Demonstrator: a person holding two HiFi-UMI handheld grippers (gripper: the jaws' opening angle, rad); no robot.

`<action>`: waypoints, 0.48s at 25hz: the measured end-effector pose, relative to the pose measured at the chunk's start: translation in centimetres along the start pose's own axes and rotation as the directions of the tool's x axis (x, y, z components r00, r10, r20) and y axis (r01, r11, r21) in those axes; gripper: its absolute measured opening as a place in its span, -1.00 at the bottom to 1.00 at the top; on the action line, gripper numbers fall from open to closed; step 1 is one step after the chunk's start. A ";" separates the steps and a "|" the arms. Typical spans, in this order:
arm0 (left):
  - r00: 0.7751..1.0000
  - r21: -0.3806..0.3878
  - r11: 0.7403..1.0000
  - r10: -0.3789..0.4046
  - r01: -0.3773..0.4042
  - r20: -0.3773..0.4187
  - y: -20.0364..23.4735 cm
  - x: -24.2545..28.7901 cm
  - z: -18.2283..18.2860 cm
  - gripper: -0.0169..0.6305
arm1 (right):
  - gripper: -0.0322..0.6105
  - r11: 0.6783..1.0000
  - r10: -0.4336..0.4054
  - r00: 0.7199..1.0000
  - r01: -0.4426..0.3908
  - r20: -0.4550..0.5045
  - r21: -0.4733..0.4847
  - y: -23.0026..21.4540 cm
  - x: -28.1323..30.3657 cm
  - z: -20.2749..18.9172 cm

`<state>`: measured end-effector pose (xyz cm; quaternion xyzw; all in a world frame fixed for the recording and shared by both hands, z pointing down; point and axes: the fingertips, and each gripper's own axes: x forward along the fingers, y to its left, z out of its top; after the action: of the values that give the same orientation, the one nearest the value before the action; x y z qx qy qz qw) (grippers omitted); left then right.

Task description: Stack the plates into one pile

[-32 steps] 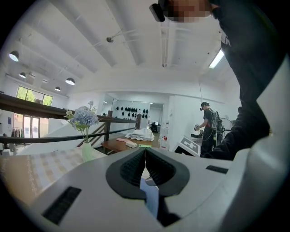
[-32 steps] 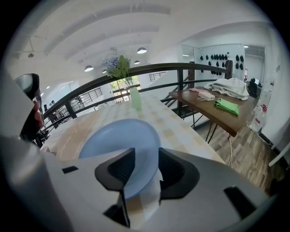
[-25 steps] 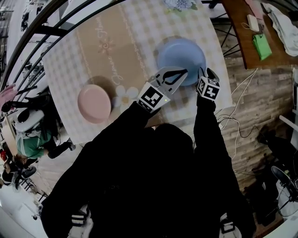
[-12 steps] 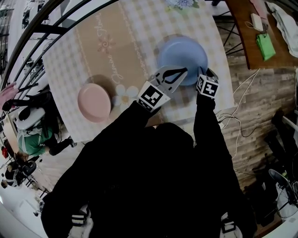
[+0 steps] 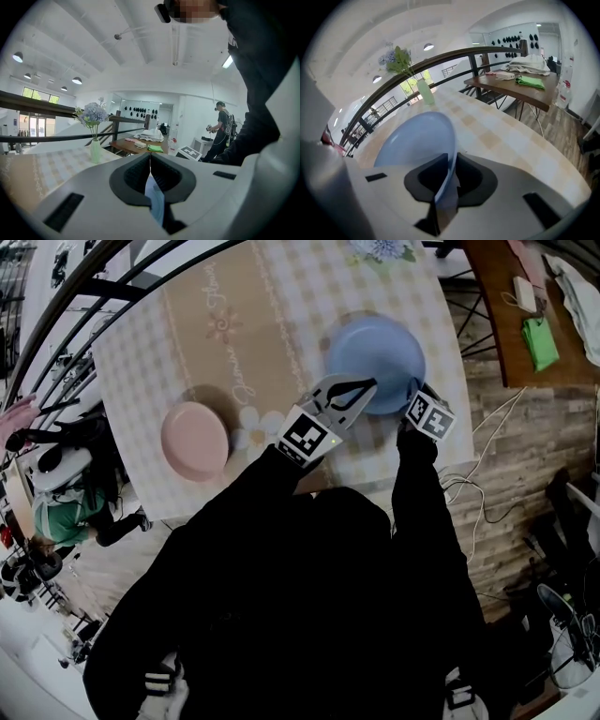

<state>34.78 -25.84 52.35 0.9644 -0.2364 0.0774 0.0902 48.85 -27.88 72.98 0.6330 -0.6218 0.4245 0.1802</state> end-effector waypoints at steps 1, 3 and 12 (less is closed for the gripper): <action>1.000 0.001 1.000 0.002 -0.002 0.002 0.1 -0.2 0.1 -0.88 | -0.73 1.000 0.010 1.000 -0.010 0.008 0.025 0.2 -0.2 0.1; 1.000 0.005 1.000 0.008 -0.008 0.007 0.2 -0.7 0.3 -0.88 | -0.77 0.997 0.030 0.999 -0.031 0.021 0.074 0.7 -0.4 0.3; 0.998 0.024 0.999 0.044 -0.045 0.040 0.7 -4.1 1.2 -0.88 | -0.83 0.966 0.078 0.995 -0.091 0.065 0.241 3.1 -1.5 0.6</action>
<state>30.98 -24.93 50.51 0.9612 -0.2587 0.0635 0.0718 46.35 -27.82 70.57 0.6348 -0.5962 0.4872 0.0659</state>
